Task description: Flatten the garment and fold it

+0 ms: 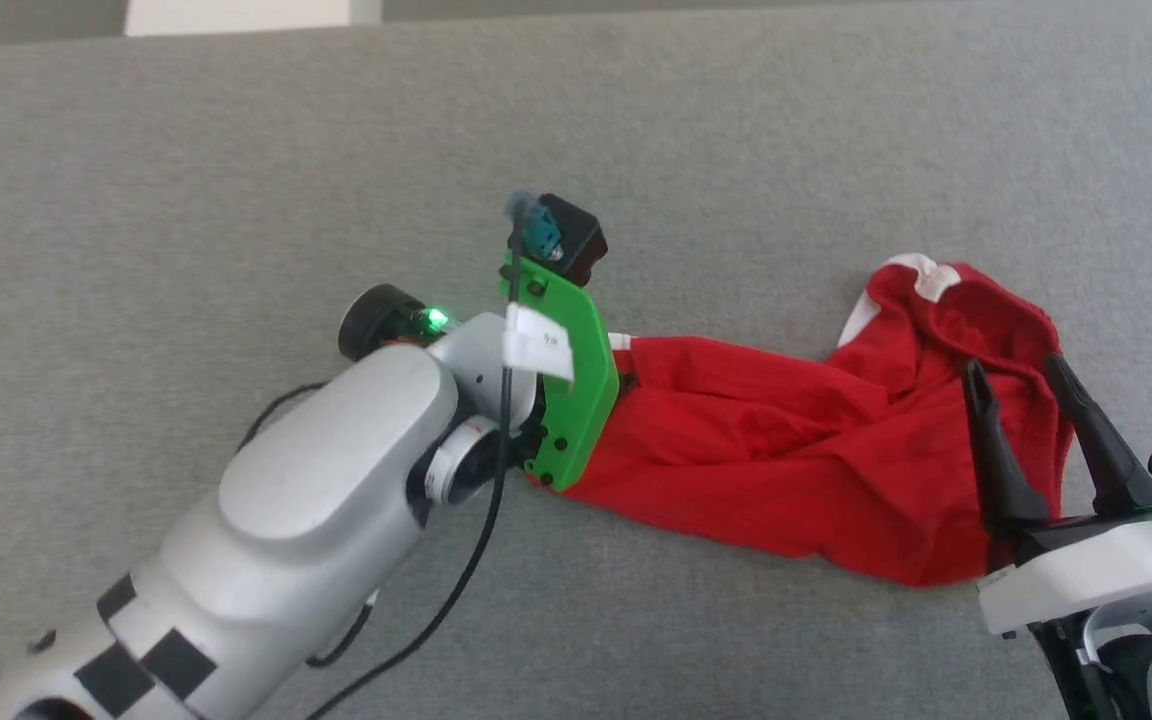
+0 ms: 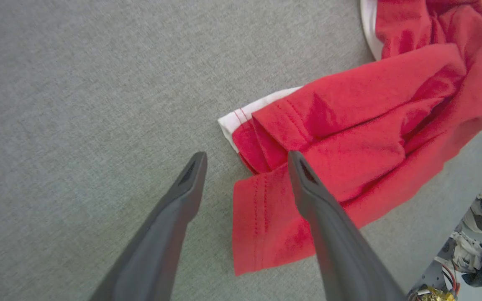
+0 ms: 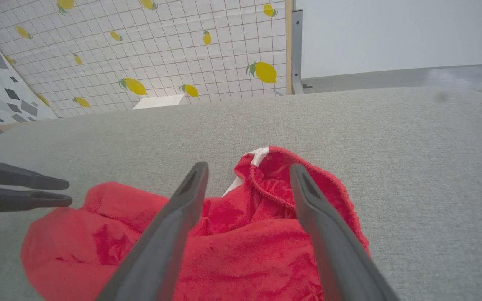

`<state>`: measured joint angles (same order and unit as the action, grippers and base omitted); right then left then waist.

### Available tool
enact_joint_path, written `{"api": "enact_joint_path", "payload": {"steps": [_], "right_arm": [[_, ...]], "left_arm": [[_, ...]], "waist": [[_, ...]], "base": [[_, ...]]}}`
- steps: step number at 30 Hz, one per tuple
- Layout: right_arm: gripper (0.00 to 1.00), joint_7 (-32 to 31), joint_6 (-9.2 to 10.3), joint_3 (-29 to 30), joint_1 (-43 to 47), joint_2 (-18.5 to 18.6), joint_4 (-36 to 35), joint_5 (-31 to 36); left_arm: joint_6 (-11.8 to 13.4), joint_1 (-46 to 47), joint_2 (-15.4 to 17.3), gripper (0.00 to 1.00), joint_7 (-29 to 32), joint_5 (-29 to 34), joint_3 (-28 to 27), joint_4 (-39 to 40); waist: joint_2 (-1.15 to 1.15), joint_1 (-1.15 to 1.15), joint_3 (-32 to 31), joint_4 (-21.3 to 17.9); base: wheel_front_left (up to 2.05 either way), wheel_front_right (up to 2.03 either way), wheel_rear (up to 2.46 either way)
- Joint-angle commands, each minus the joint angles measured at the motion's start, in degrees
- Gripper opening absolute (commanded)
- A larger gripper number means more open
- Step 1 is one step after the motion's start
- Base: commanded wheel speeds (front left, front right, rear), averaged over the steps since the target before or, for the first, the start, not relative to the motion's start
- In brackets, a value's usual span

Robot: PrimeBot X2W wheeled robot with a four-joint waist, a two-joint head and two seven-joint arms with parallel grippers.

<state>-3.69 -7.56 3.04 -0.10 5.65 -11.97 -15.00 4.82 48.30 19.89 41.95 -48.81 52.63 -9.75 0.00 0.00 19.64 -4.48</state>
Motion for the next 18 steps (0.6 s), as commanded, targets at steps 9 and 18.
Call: {"api": "enact_joint_path", "payload": {"steps": [9, 18], "right_arm": [[1.0, 1.9, 0.08, -0.9, -1.5, -1.3, 1.1, 1.0], [1.0, 2.5, 0.08, -0.4, -1.6, -1.8, 2.1, 1.6]], "left_arm": [[-0.8, 5.1, -3.0, 1.0, 2.9, -1.5, 0.0, -6.6], [-3.7, 2.9, -1.7, 0.0, 2.0, -0.6, 2.8, -8.8]], "waist": [[0.0, 0.0, 4.8, -3.5], [0.0, 0.0, 4.2, -2.8]], "base": [[0.0, 0.0, 0.0], [0.0, 0.0, 0.0]]}}
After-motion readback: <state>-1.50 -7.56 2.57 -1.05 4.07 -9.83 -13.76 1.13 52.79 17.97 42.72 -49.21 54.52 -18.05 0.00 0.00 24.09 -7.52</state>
